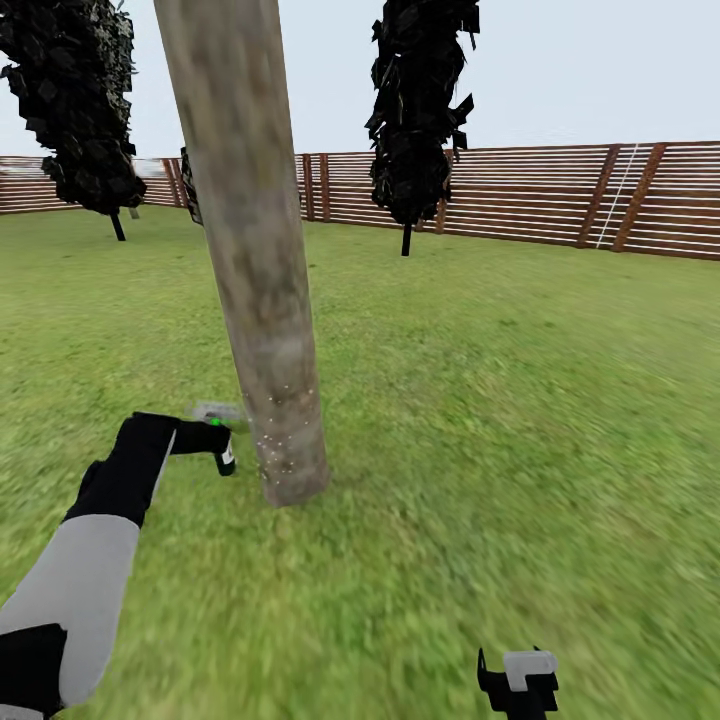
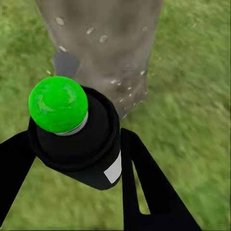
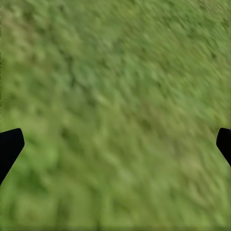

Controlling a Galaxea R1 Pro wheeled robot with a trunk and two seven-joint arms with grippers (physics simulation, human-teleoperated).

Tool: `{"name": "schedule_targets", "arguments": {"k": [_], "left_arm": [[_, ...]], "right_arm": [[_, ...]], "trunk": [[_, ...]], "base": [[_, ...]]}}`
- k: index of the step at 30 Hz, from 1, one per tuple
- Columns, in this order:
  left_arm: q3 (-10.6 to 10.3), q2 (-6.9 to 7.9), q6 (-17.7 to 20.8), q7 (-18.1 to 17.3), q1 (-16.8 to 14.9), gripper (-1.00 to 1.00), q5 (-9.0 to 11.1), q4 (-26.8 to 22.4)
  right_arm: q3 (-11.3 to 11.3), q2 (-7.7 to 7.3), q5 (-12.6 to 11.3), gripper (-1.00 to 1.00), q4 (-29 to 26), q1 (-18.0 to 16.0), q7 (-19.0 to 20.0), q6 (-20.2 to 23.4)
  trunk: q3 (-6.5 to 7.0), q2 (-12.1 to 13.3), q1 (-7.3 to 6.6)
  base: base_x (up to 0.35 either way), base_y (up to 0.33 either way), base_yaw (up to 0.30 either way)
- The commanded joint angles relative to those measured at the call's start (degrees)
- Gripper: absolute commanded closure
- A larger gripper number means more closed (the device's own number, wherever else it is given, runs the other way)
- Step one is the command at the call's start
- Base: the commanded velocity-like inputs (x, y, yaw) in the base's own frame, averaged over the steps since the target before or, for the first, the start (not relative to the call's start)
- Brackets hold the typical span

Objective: In the garden, pick up the pesticide atomizer on the floor and spray pesticide onto both trees until each tree trunk is fully covered.

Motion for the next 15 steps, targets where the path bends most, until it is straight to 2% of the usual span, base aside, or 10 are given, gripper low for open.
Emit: {"name": "schedule_targets", "arguments": {"k": [1, 3, 4, 6, 8, 10, 11, 13, 15], "left_arm": [[-0.03, 1.63, 0.77, -0.03, -0.27, 1.0, 0.75, -0.07], [-0.07, 2.84, 1.33, -0.21, -0.94, 1.0, 0.83, 0.23], [-0.13, 2.82, 1.4, -0.71, -0.95, 1.0, 0.8, 0.28], [-0.52, 2.29, 1.43, -3.08, -0.65, 1.0, 0.67, 0.35], [-2.33, 1.29, 1.39, -3.94, -0.38, 1.0, 0.74, 0.47], [-3.74, 0.0, 1.37, -4.19, -0.25, 1.0, 0.73, 0.46], [-4.58, -1.24, 1.35, -4.28, -0.2, 1.0, 0.65, 0.43], [-4.98, -1.51, 1.3, -4.28, -0.24, 1.0, 0.54, 0.61], [-4.7, -0.92, 1.18, -4.15, -0.21, 1.0, 0.45, 0.94]], "right_arm": [[0.0, 0.0, 0.0, -1.0, 0.0, 0.0, 0.01, 0.0], [0.0, 0.0, 0.0, -1.0, 0.0, 0.0, 0.02, 0.0], [0.0, 0.0, 0.0, -1.0, 0.0, 0.0, 0.02, 0.0], [0.0, 0.0, 0.0, -1.0, 0.0, 0.0, 0.02, 0.0], [0.0, 0.0, 0.0, -1.0, 0.0, -0.02, 0.02, 0.0], [0.0, 0.0, 0.0, -1.0, 0.0, -0.01, 0.02, 0.0], [0.0, 0.0, 0.0, -1.0, 0.0, -0.01, 0.02, 0.0], [0.0, 0.0, 0.0, -1.0, 0.0, -0.02, 0.02, -0.02], [0.0, 0.0, 0.0, -1.0, 0.0, 0.0, 0.02, -0.01]], "trunk": [[0.0, 0.0, 0.0], [0.0, 0.0, 0.0], [0.0, 0.0, 0.0], [0.0, 0.0, 0.0], [0.0, 0.0, 0.0], [0.0, 0.0, 0.0], [0.0, 0.0, 0.0], [0.0, 0.0, 0.0], [0.0, 0.0, 0.0]], "base": [[0.0, 0.0, 0.0], [0.0, 0.0, 0.0], [0.0, 0.0, 0.0], [0.0, 0.0, 0.0], [0.0, 0.0, 0.0], [0.0, 0.0, 0.0], [0.0, 0.0, 0.0], [0.0, 0.0, 0.0], [0.0, 0.0, 0.0]]}}
